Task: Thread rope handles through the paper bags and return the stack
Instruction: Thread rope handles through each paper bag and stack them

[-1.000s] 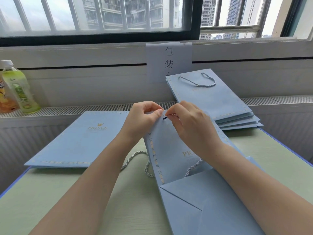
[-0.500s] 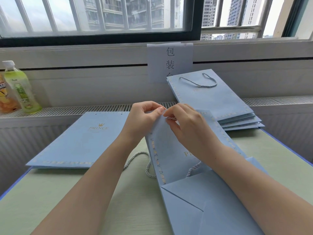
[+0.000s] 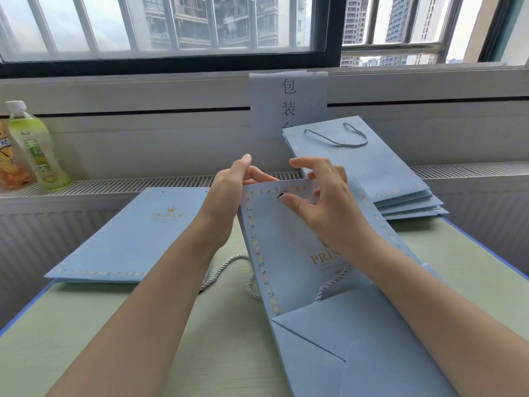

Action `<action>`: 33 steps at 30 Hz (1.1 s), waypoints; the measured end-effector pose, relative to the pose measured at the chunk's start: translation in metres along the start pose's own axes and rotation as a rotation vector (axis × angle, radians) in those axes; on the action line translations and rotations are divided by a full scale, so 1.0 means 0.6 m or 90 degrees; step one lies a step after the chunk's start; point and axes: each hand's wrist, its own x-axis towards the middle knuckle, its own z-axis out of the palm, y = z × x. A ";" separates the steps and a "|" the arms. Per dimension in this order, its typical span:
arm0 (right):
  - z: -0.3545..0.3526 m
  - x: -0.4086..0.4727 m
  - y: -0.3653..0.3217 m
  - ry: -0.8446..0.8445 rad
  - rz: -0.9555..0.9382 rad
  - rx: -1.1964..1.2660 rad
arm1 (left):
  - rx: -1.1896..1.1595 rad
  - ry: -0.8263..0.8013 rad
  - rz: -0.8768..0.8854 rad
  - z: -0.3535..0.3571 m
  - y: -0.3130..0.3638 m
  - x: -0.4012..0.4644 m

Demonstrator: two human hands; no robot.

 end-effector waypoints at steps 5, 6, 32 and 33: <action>0.002 0.000 0.008 -0.058 -0.023 -0.101 | 0.078 -0.003 0.018 0.009 -0.009 0.002; 0.003 -0.001 0.008 -0.059 -0.022 -0.107 | 0.097 -0.004 0.022 0.010 -0.013 0.004; -0.006 -0.001 0.004 -0.065 -0.100 -0.113 | 0.146 0.058 0.139 0.007 -0.029 0.014; -0.009 -0.002 0.001 -0.070 -0.085 -0.098 | 0.178 0.061 0.153 0.006 -0.031 0.015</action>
